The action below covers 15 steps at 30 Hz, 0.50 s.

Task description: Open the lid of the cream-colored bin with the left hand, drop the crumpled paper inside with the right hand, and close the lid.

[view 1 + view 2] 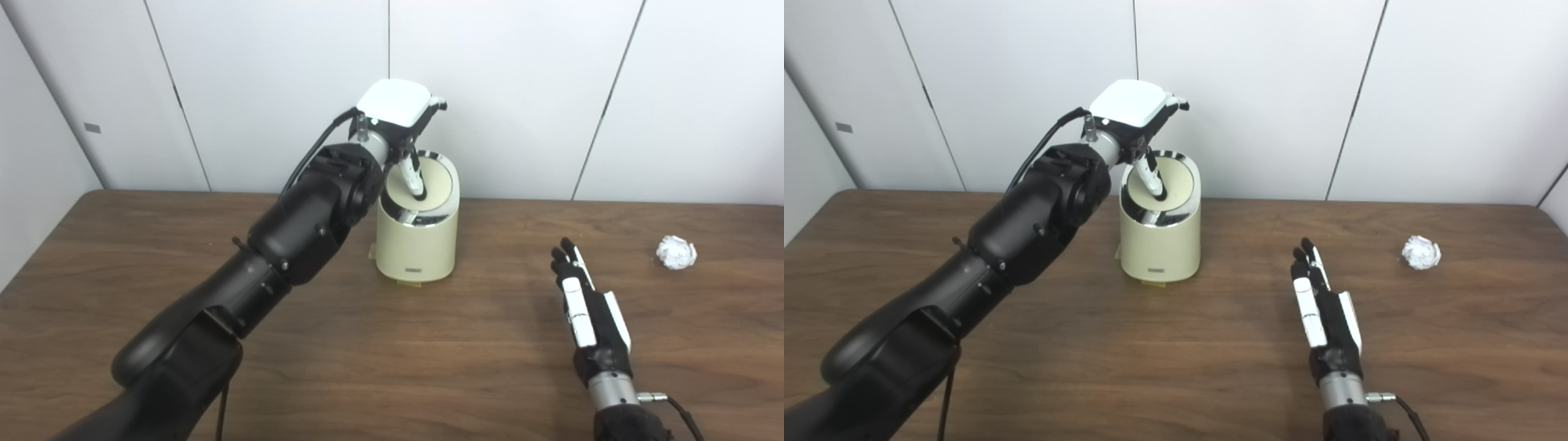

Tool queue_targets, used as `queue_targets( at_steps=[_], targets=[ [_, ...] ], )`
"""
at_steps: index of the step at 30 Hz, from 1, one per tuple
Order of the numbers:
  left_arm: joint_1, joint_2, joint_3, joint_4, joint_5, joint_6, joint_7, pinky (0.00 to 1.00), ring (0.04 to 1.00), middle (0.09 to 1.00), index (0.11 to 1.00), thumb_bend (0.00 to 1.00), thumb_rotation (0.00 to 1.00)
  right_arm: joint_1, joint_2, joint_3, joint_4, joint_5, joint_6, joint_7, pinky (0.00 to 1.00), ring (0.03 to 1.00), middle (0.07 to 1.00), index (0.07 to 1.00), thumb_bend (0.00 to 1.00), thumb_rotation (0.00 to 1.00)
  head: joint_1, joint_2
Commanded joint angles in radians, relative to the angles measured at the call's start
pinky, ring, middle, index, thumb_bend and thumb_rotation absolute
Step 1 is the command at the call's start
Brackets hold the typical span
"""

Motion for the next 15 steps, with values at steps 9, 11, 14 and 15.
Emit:
queue_targets(
  at_steps=[9, 11, 14, 15],
  targets=[
    [-0.054, 0.003, 0.148, -0.035, -0.140, 0.087, -0.104, 0.81, 0.900, 0.929, 0.937, 1.00, 0.04, -0.040, -0.005, -0.012, -0.005, 0.026, -0.028, 0.005, 1.00, 0.972, 0.969, 0.985, 0.51, 0.96, 0.012, -0.004],
    [-0.066, 0.007, 0.202, -0.066, -0.196, 0.110, -0.119, 0.78, 0.898, 0.919, 0.932, 0.97, 0.01, -0.042, -0.006, -0.017, 0.000, 0.039, -0.029, 0.008, 1.00, 0.975, 0.971, 0.987, 0.50, 0.95, 0.013, -0.005],
    [-0.084, 0.017, 0.262, -0.100, -0.255, 0.142, -0.134, 0.74, 0.881, 0.912, 0.928, 0.94, 0.00, -0.043, -0.011, -0.021, 0.010, 0.049, -0.038, 0.012, 1.00, 0.971, 0.970, 0.990, 0.50, 0.95, 0.014, -0.010],
    [-0.087, 0.023, 0.277, -0.116, -0.269, 0.156, -0.143, 0.74, 0.877, 0.910, 0.928, 0.93, 0.00, -0.042, -0.012, -0.021, 0.012, 0.048, -0.042, 0.012, 1.00, 0.970, 0.970, 0.991, 0.50, 0.95, 0.017, -0.011]
  ],
)
